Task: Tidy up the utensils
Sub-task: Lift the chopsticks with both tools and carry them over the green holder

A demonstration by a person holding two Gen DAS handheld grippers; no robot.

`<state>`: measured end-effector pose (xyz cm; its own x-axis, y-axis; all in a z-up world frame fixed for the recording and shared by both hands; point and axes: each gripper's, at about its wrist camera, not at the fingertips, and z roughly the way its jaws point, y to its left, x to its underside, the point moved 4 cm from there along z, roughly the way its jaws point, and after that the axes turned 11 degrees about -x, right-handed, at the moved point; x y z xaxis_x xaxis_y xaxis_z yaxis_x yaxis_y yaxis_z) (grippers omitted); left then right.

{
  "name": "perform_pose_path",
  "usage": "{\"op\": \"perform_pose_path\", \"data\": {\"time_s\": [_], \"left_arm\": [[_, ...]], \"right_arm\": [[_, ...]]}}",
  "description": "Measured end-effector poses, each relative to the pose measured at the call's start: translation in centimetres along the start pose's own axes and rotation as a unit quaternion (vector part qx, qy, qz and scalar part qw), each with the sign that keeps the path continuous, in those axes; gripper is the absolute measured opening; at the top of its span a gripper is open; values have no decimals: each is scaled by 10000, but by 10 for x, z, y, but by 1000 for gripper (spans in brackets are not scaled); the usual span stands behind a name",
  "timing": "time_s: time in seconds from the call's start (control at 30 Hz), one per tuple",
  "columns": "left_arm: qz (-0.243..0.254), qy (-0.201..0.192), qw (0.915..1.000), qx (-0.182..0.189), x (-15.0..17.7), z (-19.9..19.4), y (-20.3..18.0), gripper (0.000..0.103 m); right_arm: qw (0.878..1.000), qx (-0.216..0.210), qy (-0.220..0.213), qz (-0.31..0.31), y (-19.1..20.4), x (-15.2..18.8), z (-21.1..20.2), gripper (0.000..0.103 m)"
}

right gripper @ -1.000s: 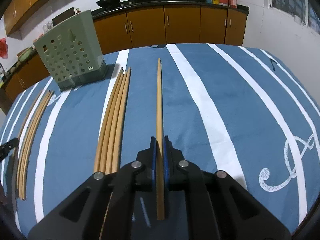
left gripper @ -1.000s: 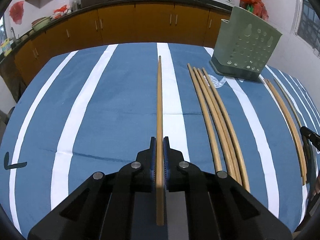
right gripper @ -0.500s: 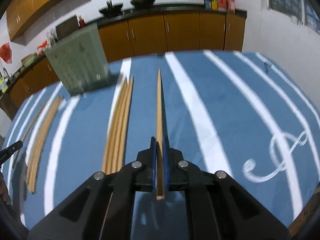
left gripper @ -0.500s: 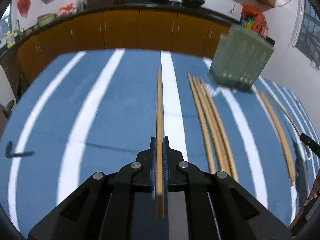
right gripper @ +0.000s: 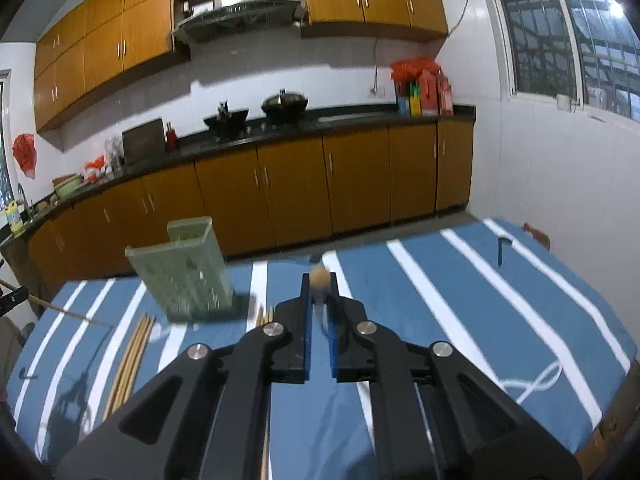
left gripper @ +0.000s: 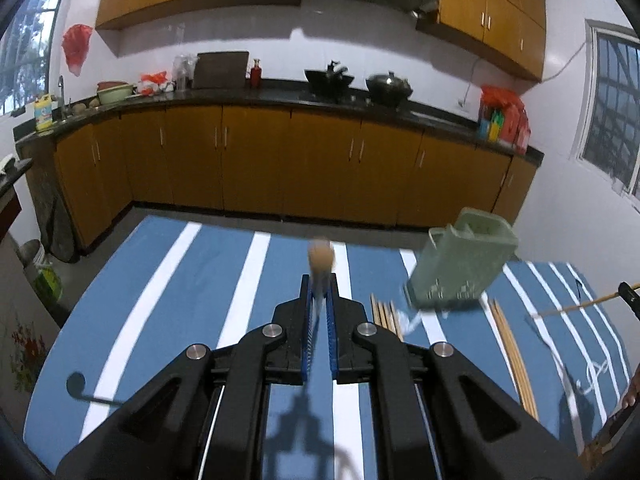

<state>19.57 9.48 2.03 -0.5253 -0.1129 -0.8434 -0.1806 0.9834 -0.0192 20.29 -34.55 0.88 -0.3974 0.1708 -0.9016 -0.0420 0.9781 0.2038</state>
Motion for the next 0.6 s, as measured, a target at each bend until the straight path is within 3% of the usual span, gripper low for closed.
{"op": "perform_pose_path", "data": {"time_s": [0.13, 0.37, 0.6], "left_arm": [[-24, -125, 9999, -63, -28, 0, 0, 7], [30, -942, 9950, 316, -101, -43, -32, 7], [-216, -1497, 9843, 912, -142, -60, -78, 7]], "right_arm": [[9991, -237, -336, 116, 5, -47, -4, 8], [9876, -1054, -1150, 196, 37, -132, -34, 8], [9844, -1472, -948, -159, 79, -151, -8, 8]]}}
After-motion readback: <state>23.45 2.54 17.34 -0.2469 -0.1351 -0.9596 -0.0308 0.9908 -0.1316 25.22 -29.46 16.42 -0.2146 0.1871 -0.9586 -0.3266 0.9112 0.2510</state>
